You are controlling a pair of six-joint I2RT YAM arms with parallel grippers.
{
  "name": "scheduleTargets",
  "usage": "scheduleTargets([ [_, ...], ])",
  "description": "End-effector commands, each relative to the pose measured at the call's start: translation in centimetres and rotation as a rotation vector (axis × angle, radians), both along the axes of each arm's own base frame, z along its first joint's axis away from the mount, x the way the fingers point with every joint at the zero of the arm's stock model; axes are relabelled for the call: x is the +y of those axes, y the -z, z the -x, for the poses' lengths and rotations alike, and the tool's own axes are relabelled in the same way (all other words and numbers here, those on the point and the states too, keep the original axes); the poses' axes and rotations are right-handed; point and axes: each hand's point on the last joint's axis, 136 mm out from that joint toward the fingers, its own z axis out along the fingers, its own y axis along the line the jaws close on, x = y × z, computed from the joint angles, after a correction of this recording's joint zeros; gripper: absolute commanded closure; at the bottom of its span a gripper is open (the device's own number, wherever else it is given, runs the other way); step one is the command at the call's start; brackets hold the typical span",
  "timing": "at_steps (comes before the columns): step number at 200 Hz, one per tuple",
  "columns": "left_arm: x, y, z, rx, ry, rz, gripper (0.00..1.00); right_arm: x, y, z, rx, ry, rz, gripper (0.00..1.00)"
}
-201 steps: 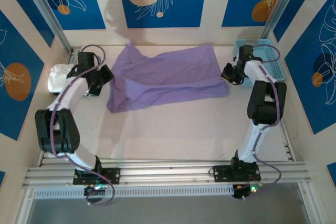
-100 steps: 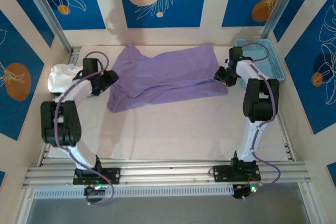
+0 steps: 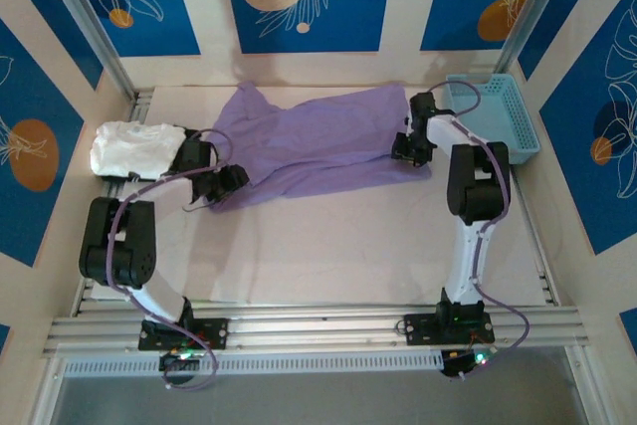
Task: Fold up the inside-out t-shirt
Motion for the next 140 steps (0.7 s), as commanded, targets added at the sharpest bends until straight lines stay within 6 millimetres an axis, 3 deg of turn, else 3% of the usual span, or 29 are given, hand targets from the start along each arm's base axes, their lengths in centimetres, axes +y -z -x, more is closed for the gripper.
scheduleTargets([
  [1, -0.2, 0.2, -0.5, -0.023, 0.026, -0.003, 0.47, 0.2, -0.6, -2.3, -0.021, -0.017, 0.01, 0.61],
  [27, 0.1, 0.6, -0.1, -0.013, 0.034, -0.031, 0.47, 0.7, -1.5, -5.0, -0.043, -0.005, -0.004, 0.62],
  [49, 0.4, 0.8, 0.2, -0.008, 0.04, -0.055, 0.46, -0.4, -2.3, -7.2, -0.068, 0.037, 0.023, 0.62],
  [69, 0.7, 0.4, 0.5, -0.014, 0.041, -0.074, 0.46, -1.7, -3.5, -7.8, -0.071, 0.074, 0.014, 0.62],
  [86, 0.8, -0.4, 0.7, -0.036, 0.037, -0.073, 0.45, -1.7, -5.0, -6.8, -0.096, 0.053, 0.01, 0.62],
  [106, 0.4, -1.4, 0.8, -0.079, 0.032, -0.049, 0.45, -0.9, -5.7, -3.7, -0.098, 0.0, 0.006, 0.61],
  [140, -1.3, -1.4, 0.0, -0.092, 0.073, -0.017, 0.45, -1.3, -2.9, 1.4, -0.026, -0.035, 0.048, 0.57],
])
